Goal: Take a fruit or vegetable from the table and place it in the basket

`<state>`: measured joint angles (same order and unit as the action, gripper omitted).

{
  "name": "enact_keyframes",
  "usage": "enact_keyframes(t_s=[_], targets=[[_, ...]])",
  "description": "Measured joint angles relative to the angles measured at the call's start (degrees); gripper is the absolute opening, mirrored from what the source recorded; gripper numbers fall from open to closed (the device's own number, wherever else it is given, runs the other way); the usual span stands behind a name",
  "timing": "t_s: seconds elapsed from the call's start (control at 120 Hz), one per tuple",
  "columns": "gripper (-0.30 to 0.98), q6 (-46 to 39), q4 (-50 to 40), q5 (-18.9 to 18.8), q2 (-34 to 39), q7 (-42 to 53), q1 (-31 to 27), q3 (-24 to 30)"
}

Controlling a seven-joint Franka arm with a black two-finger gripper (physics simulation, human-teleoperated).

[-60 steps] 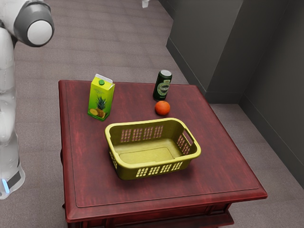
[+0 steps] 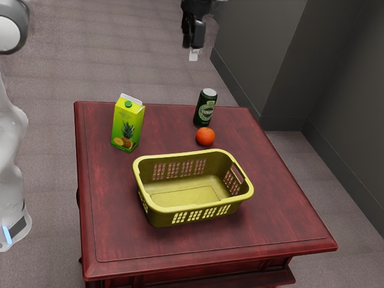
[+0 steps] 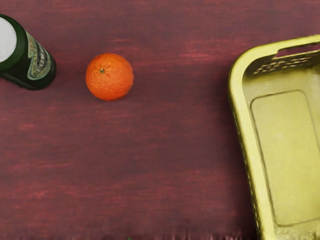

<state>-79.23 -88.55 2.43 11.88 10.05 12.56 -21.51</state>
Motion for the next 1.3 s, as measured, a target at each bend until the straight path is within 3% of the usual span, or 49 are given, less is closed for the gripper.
enact_keyframes(t_s=[0.225, 0.392, 0.658, 1.3], targets=[[0.69, -12.55, -15.59, -0.19, 3.22, -1.79, -0.49, 0.64], [0.69, -19.76, -20.5, -0.2, 2.77, -2.8, -3.24, 1.5], [0.69, -25.22, -24.52, -0.13, 1.62, -4.22, -10.09, 10.72], [0.69, -33.53, -24.79, 0.79, -7.42, -6.28, -9.14, 11.4]])
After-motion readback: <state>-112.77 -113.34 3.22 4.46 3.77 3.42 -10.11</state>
